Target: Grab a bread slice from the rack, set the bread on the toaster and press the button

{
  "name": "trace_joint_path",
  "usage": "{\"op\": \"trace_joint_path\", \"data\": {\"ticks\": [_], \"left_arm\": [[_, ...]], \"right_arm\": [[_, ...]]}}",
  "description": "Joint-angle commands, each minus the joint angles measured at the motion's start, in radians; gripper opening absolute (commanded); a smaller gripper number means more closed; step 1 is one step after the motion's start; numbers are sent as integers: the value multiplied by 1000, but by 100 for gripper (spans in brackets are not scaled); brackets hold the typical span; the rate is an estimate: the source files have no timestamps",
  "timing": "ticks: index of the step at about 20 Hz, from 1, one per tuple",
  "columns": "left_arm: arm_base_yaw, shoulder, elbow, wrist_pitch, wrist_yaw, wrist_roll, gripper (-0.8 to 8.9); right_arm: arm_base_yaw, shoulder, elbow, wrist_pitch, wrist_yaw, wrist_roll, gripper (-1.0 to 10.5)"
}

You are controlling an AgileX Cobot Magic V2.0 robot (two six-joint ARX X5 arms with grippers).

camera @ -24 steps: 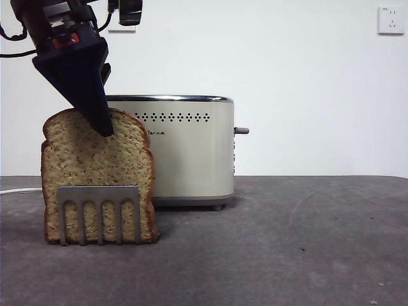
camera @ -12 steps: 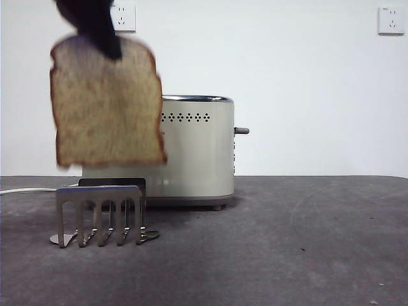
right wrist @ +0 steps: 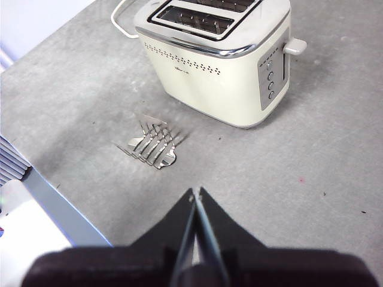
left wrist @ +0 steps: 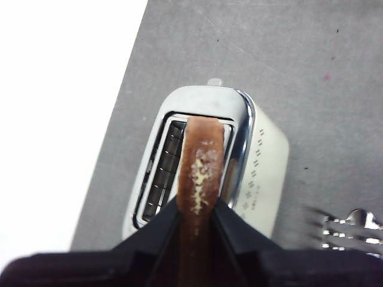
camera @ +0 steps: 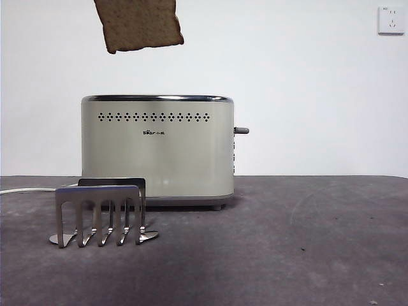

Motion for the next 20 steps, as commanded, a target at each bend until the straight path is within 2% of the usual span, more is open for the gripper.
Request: {"op": "trace_joint_path", "data": {"ticks": [1, 4, 9, 13, 20], "left_arm": [[0, 26, -4, 38, 0, 98, -9], [14, 77, -4, 47, 0, 142, -9], [35, 146, -4, 60, 6, 142, -9], [55, 174, -4, 63, 79, 142, -9], [80, 224, -4, 29, 82, 142, -9]], "right_arm": [[2, 10, 0, 6, -3, -8, -11], [3, 26, 0, 6, -4, -8, -11], [3, 35, 0, 6, -4, -8, -11], [3, 37, 0, 6, -4, -8, -11], [3, 56, 0, 8, -4, -8, -11]]}}
